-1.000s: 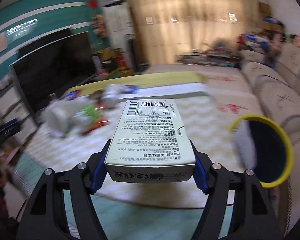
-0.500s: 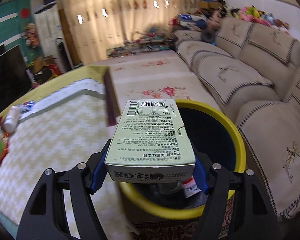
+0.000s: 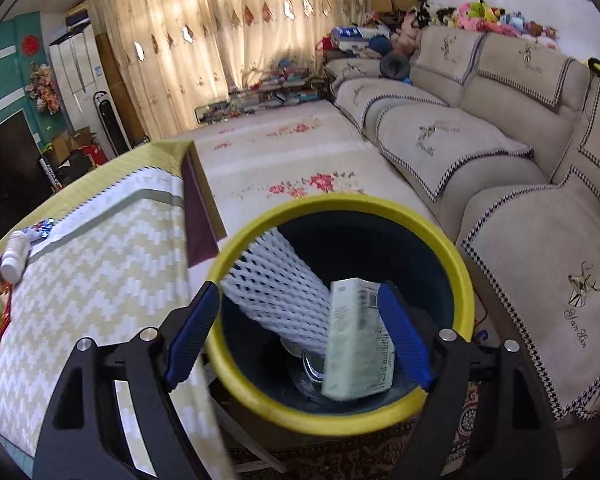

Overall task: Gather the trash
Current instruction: 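Carry the drink box over the bin and open the right gripper, then grasp the rim of the white plastic cup with the left gripper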

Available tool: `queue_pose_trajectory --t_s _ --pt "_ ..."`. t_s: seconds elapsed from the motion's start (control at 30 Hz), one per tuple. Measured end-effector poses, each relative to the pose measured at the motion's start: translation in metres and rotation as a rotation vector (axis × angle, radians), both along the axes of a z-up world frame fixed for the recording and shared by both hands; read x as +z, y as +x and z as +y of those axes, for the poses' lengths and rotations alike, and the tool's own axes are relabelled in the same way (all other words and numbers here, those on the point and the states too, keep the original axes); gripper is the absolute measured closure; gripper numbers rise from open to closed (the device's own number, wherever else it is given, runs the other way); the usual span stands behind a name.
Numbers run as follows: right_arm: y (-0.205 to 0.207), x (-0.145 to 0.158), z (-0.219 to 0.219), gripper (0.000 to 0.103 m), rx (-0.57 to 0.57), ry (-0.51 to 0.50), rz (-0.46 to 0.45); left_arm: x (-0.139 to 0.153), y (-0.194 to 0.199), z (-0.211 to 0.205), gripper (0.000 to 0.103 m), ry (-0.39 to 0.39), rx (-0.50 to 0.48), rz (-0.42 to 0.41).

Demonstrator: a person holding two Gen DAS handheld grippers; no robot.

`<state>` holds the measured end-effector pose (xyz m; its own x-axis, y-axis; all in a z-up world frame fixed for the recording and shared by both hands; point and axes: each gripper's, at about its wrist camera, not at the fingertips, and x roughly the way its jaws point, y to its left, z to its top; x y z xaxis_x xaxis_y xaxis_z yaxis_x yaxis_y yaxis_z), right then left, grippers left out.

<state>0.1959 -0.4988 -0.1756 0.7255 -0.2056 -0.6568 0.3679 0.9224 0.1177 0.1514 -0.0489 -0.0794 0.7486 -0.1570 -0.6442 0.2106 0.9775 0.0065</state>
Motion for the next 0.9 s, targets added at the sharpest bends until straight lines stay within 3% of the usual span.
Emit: queue_pose_trajectory --t_s 0.57,0.8,0.9 --pt "0.004 0.012 0.032 0.024 0.086 0.013 -0.01 -0.046 0.064 0.022 0.063 0.084 0.094 0.098" --pt "0.003 0.01 0.03 0.024 0.084 0.021 -0.002 -0.059 0.08 0.024 0.071 0.117 0.099 0.119" --pt "0.003 0.01 0.031 0.024 0.087 0.026 -0.002 -0.063 0.084 0.024 0.083 0.115 0.102 0.125"
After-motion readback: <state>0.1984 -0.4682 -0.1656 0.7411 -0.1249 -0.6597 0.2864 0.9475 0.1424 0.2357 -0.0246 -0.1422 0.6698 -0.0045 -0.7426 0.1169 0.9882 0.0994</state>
